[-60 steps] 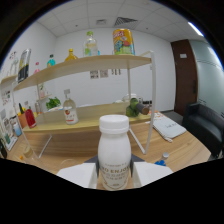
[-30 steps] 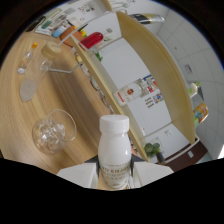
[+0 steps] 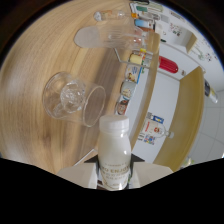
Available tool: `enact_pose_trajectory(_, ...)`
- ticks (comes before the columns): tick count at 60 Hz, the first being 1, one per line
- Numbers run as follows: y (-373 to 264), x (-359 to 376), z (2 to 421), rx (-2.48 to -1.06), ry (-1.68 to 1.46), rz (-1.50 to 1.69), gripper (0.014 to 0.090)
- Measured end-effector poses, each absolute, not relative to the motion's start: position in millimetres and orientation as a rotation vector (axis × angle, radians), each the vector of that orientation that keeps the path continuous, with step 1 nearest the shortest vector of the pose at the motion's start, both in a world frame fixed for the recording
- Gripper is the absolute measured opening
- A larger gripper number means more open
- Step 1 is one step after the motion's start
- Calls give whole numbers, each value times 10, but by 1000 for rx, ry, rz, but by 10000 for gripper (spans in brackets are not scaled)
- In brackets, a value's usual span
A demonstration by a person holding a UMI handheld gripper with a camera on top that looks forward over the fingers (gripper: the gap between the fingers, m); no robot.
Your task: Make me a cup of Mount Fuji.
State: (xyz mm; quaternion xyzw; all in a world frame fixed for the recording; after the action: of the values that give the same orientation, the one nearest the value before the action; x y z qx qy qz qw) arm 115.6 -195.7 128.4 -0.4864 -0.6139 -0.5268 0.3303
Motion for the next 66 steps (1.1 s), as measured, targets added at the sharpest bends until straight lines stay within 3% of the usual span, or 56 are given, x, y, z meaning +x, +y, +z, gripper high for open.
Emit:
enact_pose_trajectory(10, -1906, 1090, 1348, -1174, -1660, -1441, 486)
enact_pose_trajectory(20, -1908, 1092, 1381, -1205, -1630, -1395, 484)
enact_pose_trajectory(30, -1985, 1133, 1610, -1362, -1387, -1177, 482)
enact_pose_trajectory(44, -2151, 1164, 2061, -1585, -719, -582, 490)
enact_pose_trajectory(54, -2128, 1295, 1667, -1758, -282, -199, 490)
enact_pose_trajectory(66, -2052, 1339, 948, -1892, -125, -28, 489)
